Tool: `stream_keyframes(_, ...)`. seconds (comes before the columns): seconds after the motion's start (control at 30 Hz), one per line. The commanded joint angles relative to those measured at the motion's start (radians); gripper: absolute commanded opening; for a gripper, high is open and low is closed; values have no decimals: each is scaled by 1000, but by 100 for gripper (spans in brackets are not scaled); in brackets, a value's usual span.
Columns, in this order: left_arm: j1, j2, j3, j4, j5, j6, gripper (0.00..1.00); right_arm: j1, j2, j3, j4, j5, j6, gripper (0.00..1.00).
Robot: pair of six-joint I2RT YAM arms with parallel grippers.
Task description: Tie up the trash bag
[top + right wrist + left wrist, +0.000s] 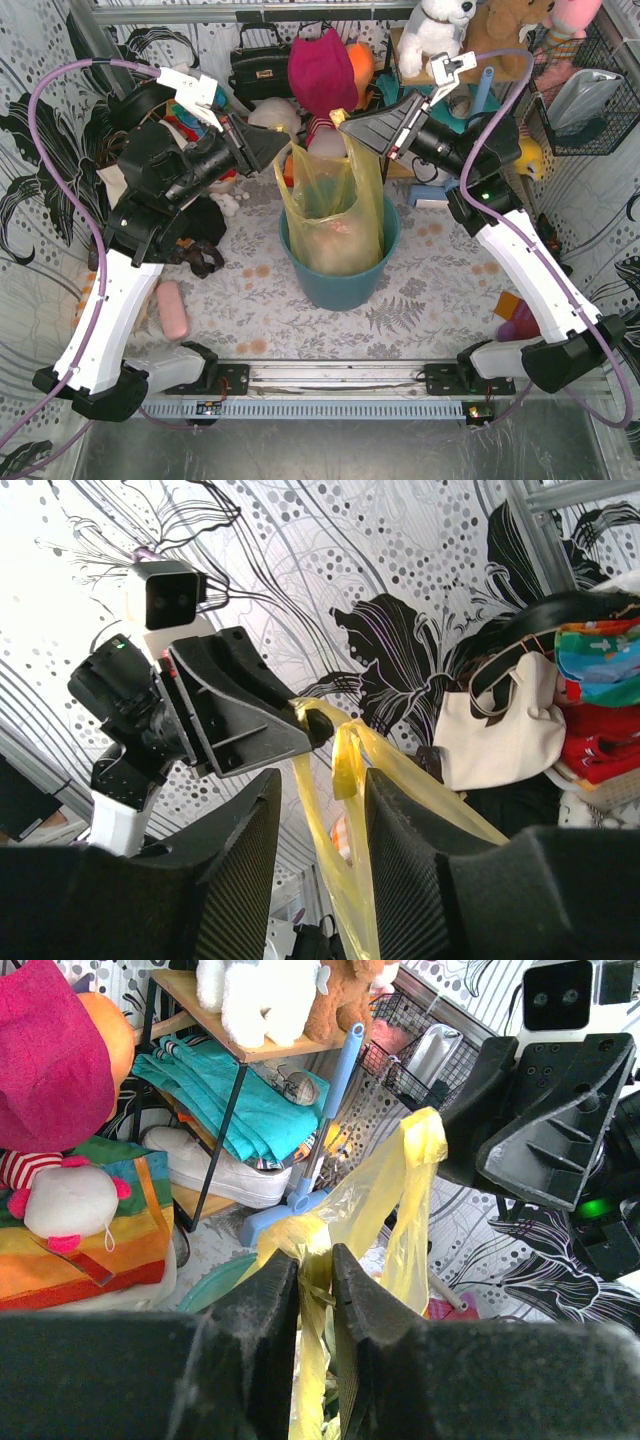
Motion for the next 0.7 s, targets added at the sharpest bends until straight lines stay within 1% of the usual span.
stream_keyframes(0.0, 3, -11, 24, 28, 11, 9, 26, 10, 10, 56, -58, 27, -33, 39)
stream_keyframes(0.1, 3, -13, 21, 30, 13, 7, 25, 12, 16, 61, -82, 8, -42, 40)
stream_keyframes(0.17, 4, -15, 20, 31, 14, 5, 25, 17, 12, 57, -102, -11, -60, 46)
stream_keyframes(0.27, 3, -15, 19, 32, 16, 6, 25, 23, -3, 61, -186, -23, -135, 57)
stream_keyframes(0.37, 4, -15, 18, 39, 33, -1, 25, 26, -22, 67, -278, 1, -221, 61)
stream_keyframes(0.4, 4, -16, 17, 43, 41, -6, 27, 25, -26, 67, -297, 11, -246, 62)
stream_keyframes(0.5, 3, -25, 6, 57, 58, -28, 44, 27, -37, 65, -331, 40, -310, 66)
stream_keyframes(0.57, 4, -39, -17, 73, 80, -45, 51, 27, -36, 71, -341, 41, -342, 69)
stream_keyframes(0.67, 4, -62, -59, 91, 113, -72, 55, 26, -26, 99, -377, 33, -399, 73)
